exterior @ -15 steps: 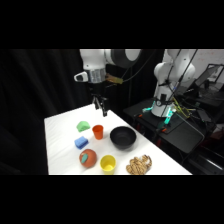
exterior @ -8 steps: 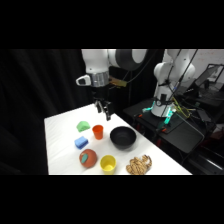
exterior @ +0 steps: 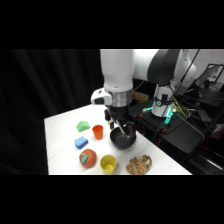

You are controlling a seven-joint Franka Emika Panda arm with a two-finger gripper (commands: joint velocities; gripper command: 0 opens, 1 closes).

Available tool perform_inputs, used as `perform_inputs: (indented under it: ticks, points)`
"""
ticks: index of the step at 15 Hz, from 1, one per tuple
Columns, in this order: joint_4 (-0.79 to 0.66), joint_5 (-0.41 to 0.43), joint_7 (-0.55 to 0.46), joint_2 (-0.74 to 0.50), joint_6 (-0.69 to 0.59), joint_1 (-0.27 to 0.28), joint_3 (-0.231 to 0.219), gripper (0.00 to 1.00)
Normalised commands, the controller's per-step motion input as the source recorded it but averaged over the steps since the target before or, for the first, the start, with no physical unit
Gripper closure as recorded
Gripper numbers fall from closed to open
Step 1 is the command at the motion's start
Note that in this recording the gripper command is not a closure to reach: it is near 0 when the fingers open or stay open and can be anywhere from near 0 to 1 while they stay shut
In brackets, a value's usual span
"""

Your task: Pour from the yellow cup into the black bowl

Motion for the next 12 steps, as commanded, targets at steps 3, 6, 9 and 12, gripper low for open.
perform_inputs:
  ticks: [3, 6, 9, 12]
  points:
    - [0.33, -0.160, 0.10, 0.22, 0.00, 0.167, 0.101, 0.00]
    - [0.37, -0.163, -0.03, 0.27, 0.06, 0.105, 0.053, 0.00]
    - [0.36, -0.173, -0.09, 0.36, 0.17, 0.027, -0.032, 0.00]
    - [0.33, -0.032, -0.22, 0.37, 0.21, -0.075, -0.068, 0.00]
